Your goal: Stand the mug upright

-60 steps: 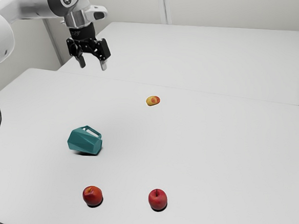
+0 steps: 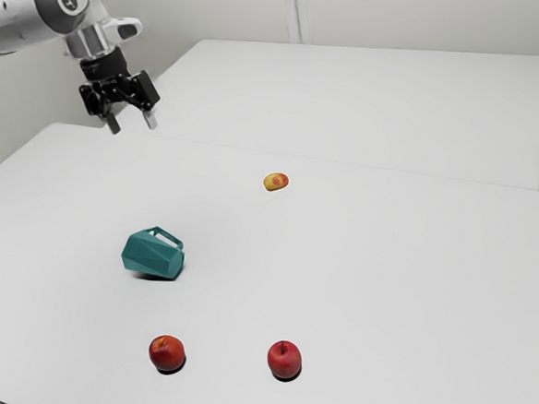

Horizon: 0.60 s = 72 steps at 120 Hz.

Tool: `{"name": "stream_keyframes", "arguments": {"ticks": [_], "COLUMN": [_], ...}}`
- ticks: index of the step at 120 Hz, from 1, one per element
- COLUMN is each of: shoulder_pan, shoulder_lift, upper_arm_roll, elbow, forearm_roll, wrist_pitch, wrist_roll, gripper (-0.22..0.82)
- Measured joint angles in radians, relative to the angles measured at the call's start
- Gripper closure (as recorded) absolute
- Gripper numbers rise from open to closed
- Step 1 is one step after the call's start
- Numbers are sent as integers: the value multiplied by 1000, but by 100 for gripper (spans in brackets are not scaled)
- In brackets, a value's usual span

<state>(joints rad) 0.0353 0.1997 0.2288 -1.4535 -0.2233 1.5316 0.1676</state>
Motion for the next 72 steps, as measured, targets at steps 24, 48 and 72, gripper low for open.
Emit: {"name": "stream_keyframes", "arguments": {"ticks": [24,48,72], "shoulder_pan": [49,136,141], "shoulder_lift": [44,198,212], "upper_arm_roll": [196,214,214], "elbow": [-115,-160,-316], "forearm_roll": [-290,-495,-596], "wrist_pitch": [5,8,48], "wrist_roll": [130,279,400], "gripper": [0,0,0]}}
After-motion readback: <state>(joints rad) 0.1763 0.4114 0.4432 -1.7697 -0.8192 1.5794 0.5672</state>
